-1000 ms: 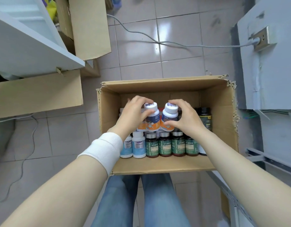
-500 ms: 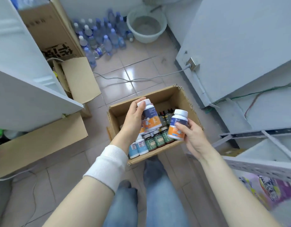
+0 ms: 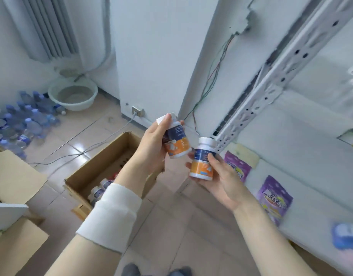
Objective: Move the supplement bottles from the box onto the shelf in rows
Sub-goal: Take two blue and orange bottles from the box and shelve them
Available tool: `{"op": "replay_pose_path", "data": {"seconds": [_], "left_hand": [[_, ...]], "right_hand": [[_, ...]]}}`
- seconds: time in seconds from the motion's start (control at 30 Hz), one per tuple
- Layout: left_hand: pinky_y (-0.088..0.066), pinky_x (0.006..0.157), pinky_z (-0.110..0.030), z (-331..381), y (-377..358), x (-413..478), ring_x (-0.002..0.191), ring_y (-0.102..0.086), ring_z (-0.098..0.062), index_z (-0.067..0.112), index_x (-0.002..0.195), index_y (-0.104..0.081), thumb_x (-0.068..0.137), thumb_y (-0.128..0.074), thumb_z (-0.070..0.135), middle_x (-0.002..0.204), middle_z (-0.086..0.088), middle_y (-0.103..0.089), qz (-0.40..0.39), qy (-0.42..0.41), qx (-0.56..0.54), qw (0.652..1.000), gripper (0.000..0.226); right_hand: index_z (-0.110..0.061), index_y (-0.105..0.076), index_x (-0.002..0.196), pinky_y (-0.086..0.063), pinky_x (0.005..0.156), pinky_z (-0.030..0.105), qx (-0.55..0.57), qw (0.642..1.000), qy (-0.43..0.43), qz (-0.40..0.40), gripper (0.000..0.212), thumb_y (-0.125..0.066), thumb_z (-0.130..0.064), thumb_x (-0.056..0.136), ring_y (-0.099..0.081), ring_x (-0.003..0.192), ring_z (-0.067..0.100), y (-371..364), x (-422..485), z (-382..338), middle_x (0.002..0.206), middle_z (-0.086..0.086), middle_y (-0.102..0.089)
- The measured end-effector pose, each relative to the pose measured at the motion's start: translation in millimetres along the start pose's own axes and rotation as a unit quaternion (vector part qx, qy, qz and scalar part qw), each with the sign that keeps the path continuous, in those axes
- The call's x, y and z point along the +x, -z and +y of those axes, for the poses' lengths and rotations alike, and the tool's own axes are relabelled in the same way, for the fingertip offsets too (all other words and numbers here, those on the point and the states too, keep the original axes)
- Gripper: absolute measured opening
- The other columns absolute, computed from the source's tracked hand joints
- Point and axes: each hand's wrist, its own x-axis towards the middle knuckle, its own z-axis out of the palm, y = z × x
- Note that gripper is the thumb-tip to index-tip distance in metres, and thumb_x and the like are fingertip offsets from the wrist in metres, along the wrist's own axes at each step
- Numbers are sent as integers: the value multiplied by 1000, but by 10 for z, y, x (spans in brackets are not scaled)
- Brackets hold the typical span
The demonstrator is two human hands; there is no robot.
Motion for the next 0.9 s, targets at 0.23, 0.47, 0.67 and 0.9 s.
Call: {"op": "replay_pose_path", "data": {"seconds": [0.23,0.47,0.67,0.9], "left_hand": [[-55,82,-35,-99,-1362,-175,79,-71,-13,14,100,-57,96,-41,31,90,2,-71,-146,-30,71,986,23],[-56,76,-27,-450,-2961,-311,79,-69,-11,17,101,-55,94,-44,30,91,1,-68,-234,-75,130,961,18],[-55,84,-34,-719,-4236,-346,80,-67,-16,13,94,-57,98,-43,26,82,-1,-69,-316,-121,206,918,19],[-48,100,-44,-897,-5258,197,97,-66,-25,14,89,-59,96,-50,34,90,-4,-68,-359,-112,303,876,23]], "right_hand": [[-9,-56,117,-56,80,42,-15,993,112,46,83,-90,-39,47,-67,96,26,635,-936,-692,108,9,-69],[-8,-59,114,-57,79,33,-21,975,206,77,83,-90,-42,45,-68,101,22,1540,-1874,-1507,112,6,-70],[-7,-59,111,-57,84,34,-31,953,287,91,83,-91,-41,42,-69,95,19,2255,-2472,-2266,98,5,-73],[-10,-63,106,-55,78,35,-72,935,324,127,80,-91,-43,39,-70,92,20,2846,-2560,-3099,99,5,-73]]}}
